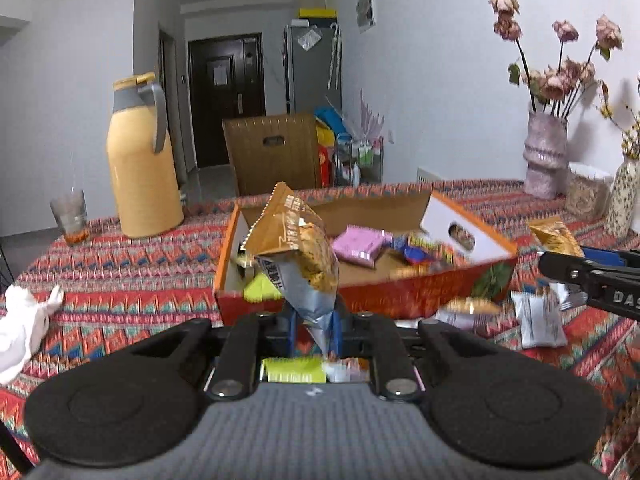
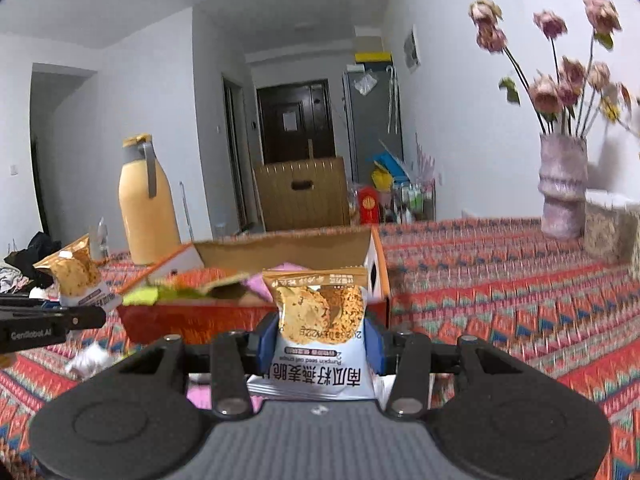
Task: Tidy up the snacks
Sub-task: 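Carry both bags over the box and open both tools to release them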
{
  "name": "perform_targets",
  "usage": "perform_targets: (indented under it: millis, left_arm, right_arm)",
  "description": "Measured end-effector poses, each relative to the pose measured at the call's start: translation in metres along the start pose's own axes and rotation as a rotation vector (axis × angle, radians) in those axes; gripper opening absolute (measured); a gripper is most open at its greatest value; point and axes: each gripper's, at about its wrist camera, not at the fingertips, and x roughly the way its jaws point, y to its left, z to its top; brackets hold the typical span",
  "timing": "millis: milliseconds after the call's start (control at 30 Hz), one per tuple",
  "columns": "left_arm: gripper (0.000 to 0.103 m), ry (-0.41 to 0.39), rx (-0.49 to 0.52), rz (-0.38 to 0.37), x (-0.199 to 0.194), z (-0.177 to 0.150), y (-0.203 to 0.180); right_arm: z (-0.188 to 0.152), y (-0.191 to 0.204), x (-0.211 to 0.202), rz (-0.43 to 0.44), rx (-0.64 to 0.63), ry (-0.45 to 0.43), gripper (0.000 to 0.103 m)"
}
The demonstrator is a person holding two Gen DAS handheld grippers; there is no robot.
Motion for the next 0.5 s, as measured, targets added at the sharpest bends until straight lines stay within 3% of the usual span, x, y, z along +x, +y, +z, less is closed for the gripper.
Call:
perform_targets:
  millis: [300,500]
  left_arm:
    - [0.017,-0.073,-0.050,0.023,0.022,0.046,-0.002]
    - [0.017,-0.077,-0.080,0.049,0.056,0.067,-0.002]
  right_arm:
    - [0.043,0.013,0.041,0.015,-0.049,-0.037,0.044]
    - [0.065,0.020,0.078,0.028,-0.041,-0.032,0.044]
